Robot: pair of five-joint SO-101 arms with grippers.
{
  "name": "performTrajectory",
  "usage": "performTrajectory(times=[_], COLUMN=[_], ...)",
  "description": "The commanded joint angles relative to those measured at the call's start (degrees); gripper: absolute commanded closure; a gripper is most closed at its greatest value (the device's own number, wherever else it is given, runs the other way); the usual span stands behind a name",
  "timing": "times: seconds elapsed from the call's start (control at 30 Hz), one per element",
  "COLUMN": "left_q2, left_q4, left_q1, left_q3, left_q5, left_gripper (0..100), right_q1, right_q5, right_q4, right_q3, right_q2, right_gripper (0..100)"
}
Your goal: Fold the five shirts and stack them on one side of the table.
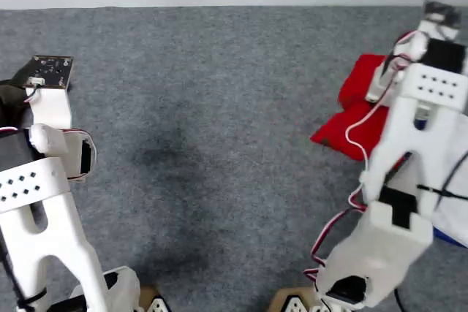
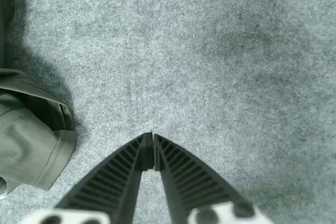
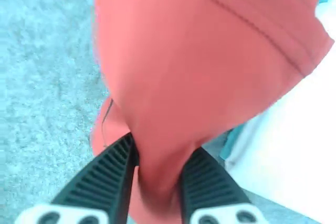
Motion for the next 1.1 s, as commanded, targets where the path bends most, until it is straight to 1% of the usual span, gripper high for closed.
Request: performTrajectory(times=[0.0, 0.33, 0.43, 0.57, 0.67, 0.77, 0.9, 1.07], left_q2=[-1.1, -1.1, -1.1, -1.1, -1.1, -1.1, -1.1, -1.1], left_q4=[1.0, 1.0, 1.0, -0.3, -0.7, -0.4, -0.4, -0.3], left_q1=[0.0, 0.0, 0.0, 0.1, 0.1, 0.1, 0.1, 0.1], left_q3=[-1.8, -1.8, -1.8, -1.9, -2.0, -1.9, -1.9, -1.9], left_q5=[-0.4, -0.4, -0.5, -3.1, -3.6, -3.4, -3.4, -3.5], left_gripper=[99, 99, 99, 99, 99, 99, 99, 99], right_q1=[3.7, 17.9, 21.1, 23.9, 25.3, 27.1, 29.9, 31.2], right_q5=[2.7, 10.7, 12.5, 14.7, 16.0, 18.1, 20.4, 22.7], right_q4=[2.1, 2.1, 2.1, 2.0, 1.6, -1.8, -9.2, -11.2], right_q3=[0.7, 2.2, 2.3, 5.5, 9.5, 12.8, 15.5, 15.8], right_q2=[-7.3, -8.4, -8.3, -8.3, -8.3, -8.3, -8.3, -8.3], right_gripper=[99.0, 99.0, 99.0, 99.0, 99.0, 99.0, 99.0, 98.8])
